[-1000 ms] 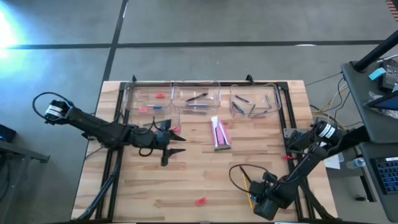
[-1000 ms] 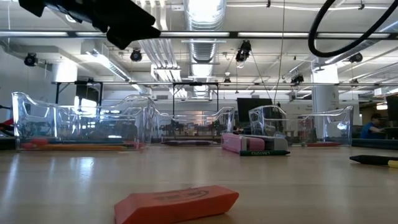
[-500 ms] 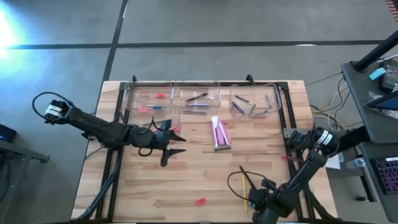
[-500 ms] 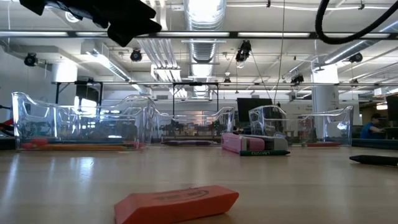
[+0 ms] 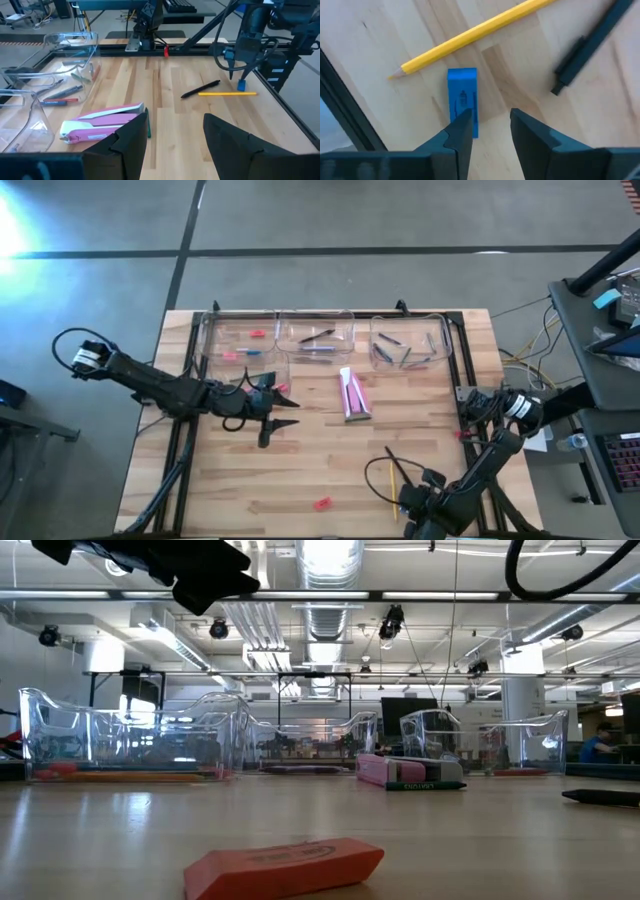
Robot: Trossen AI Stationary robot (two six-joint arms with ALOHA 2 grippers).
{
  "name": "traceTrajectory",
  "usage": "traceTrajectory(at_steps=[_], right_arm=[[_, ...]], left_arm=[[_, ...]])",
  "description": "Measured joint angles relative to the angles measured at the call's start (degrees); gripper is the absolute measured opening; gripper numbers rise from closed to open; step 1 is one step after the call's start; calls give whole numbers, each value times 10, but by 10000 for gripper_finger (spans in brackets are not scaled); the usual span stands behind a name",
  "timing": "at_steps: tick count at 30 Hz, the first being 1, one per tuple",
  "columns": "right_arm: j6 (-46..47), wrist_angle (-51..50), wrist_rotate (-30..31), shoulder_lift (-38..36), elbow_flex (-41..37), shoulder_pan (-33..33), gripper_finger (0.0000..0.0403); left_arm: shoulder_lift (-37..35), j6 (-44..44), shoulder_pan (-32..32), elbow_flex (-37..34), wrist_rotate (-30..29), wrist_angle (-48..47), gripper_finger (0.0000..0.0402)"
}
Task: Sort crayons/erasers/pens/pencils in bins
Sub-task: Put the blue eraser into the top left transparent bin
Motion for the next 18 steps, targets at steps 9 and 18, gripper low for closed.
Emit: traceTrajectory(at_steps=[9, 18], right_arm=[[17, -2, 61, -1, 34, 3, 123], [27, -3, 57, -1, 37, 5, 155]], left_arm=[[0, 0, 0, 0, 0, 0, 180], [0, 0, 0, 0, 0, 0, 180]])
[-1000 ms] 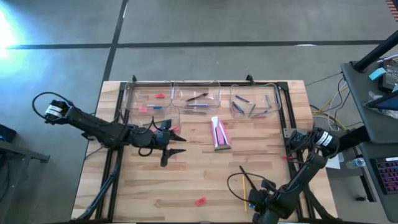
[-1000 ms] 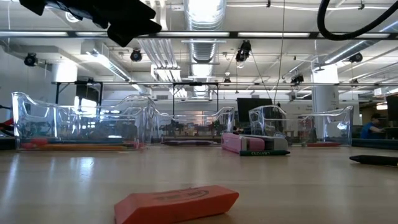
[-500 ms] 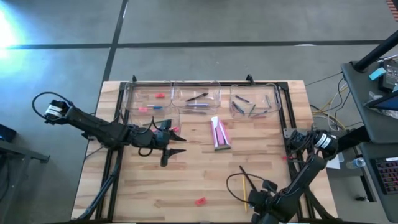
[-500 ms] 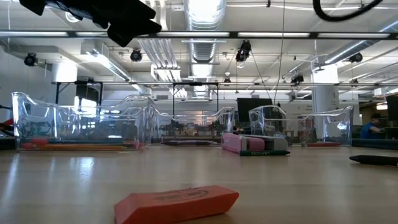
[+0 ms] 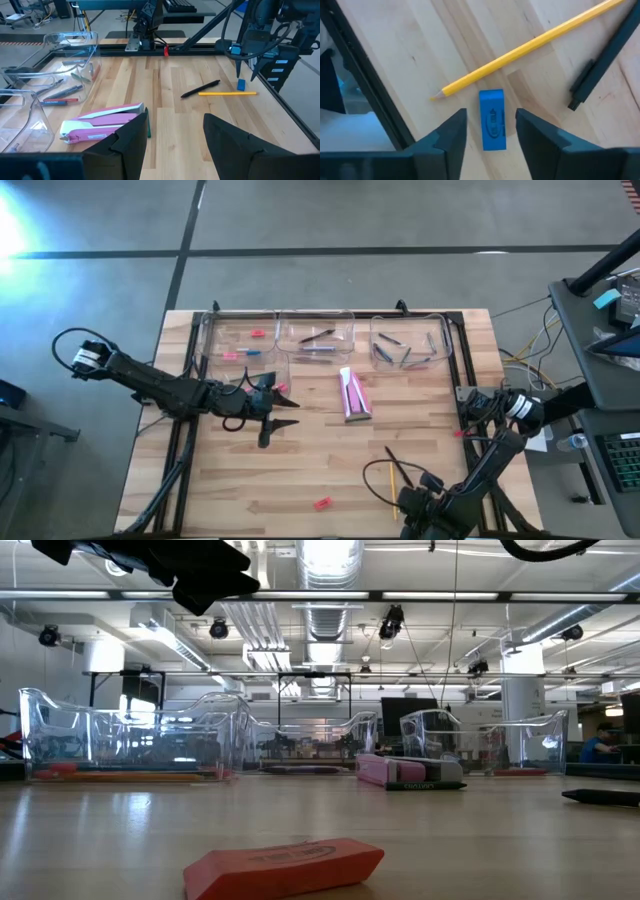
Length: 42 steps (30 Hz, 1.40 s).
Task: Sort crayons/erasers/pens/pencils in bins
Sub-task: Put the blue eraser into the top left transparent bin
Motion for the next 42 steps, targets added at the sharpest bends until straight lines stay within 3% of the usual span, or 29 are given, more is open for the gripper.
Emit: traceTrajectory(at_steps=[5, 10, 42], right_arm=[[0, -3, 0, 9, -2, 0, 204], [0, -6, -9, 28, -2, 0, 220], [9, -101, -10, 31, 30, 0, 166]], left_arm=[[0, 0, 0, -1, 0, 0, 180], [0, 0, 0, -2, 0, 0, 180], [0, -2, 0, -2, 0, 0, 180]])
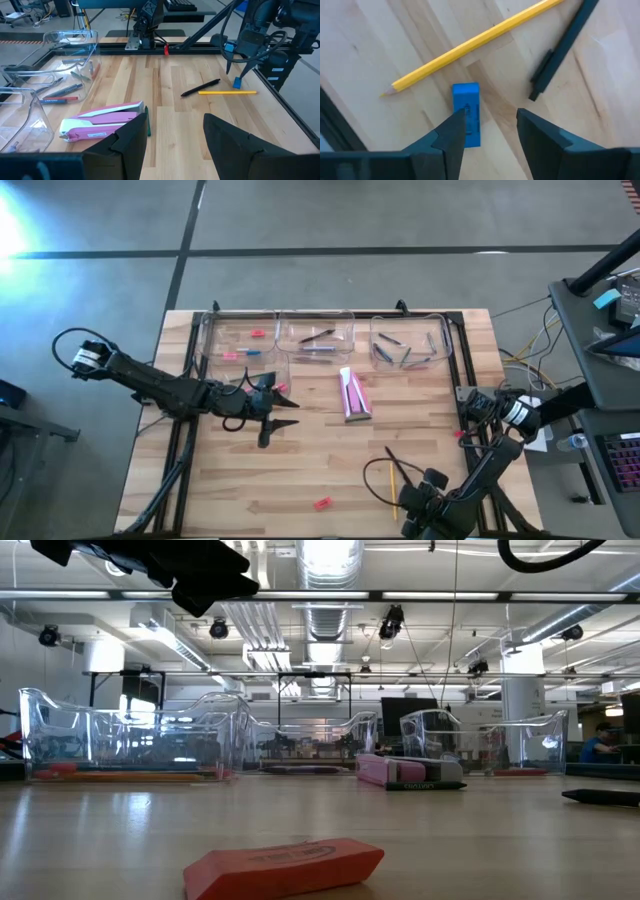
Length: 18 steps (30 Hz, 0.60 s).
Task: Sort crayons/erasers/pens/pencils in bins
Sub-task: Put the blue eraser into the top left transparent bin
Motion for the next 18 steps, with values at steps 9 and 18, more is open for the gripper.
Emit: traceTrajectory(at_steps=[9, 18], right_arm=[[2, 18, 1, 0, -11, 0, 168], [2, 59, 1, 0, -33, 0, 169]], left_arm=[[0, 0, -1, 0, 1, -3, 180], [0, 0, -1, 0, 2, -6, 180]])
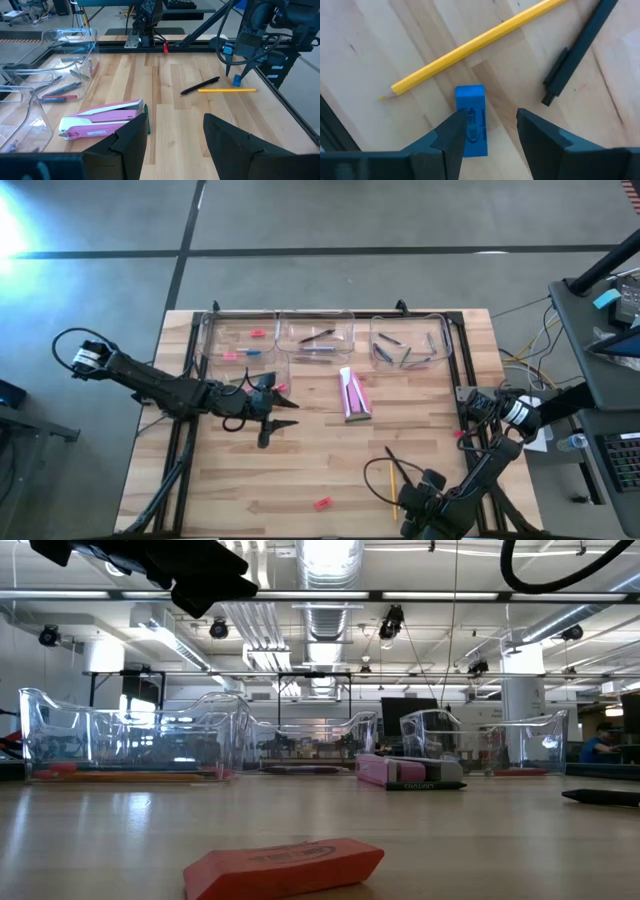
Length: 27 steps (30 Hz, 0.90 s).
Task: Sort crayons/erasers/pens/pencils in bins
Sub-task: Put the blue eraser into the top left transparent bin
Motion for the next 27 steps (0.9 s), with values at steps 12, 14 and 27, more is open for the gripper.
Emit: traceTrajectory(at_steps=[12, 14, 27], right_arm=[[-1, 39, -1, 29, 1, 2, 169], [1, 39, -5, 36, 1, 3, 168], [-7, 33, 20, -4, -4, 7, 23]], left_arm=[[0, 0, 0, -2, 0, 0, 180], [0, 0, 0, -3, 0, 0, 180], [0, -4, 1, -9, 2, 1, 180]])
